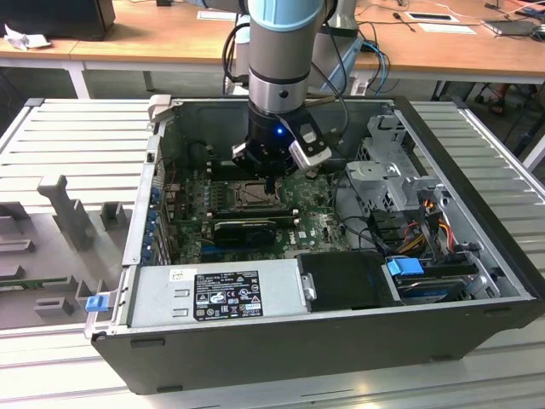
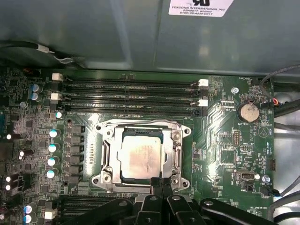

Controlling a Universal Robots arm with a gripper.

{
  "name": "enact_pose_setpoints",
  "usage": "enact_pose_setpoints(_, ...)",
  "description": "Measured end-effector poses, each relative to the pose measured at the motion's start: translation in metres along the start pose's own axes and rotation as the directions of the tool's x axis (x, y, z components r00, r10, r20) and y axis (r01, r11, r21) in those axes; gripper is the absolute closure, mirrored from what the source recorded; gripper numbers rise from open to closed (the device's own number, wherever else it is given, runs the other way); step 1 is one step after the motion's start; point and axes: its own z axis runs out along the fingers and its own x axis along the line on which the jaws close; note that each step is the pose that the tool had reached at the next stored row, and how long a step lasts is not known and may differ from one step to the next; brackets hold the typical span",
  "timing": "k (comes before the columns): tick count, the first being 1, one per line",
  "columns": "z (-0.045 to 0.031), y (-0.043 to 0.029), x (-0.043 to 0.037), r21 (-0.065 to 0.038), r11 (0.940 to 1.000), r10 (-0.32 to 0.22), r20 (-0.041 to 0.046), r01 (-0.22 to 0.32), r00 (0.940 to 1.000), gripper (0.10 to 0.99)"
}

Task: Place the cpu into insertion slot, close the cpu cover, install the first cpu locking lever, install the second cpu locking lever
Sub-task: 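Install the second cpu locking lever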

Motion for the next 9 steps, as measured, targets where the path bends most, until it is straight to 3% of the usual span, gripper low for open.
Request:
enact_pose_setpoints(3,-0.0026,-0.0002,0.0000,0.000,1.0000,0.000,0.0000,0.000,1.0000,0.980)
enact_pose_setpoints(7,-0.0140,0.0006,-0.0003,0.000,1.0000,0.000,0.0000,0.000,1.0000,0.980)
enact_pose_setpoints(9,-0.0149,-0.0001,-0.0002,0.000,1.0000,0.000,0.0000,0.000,1.0000,0.980)
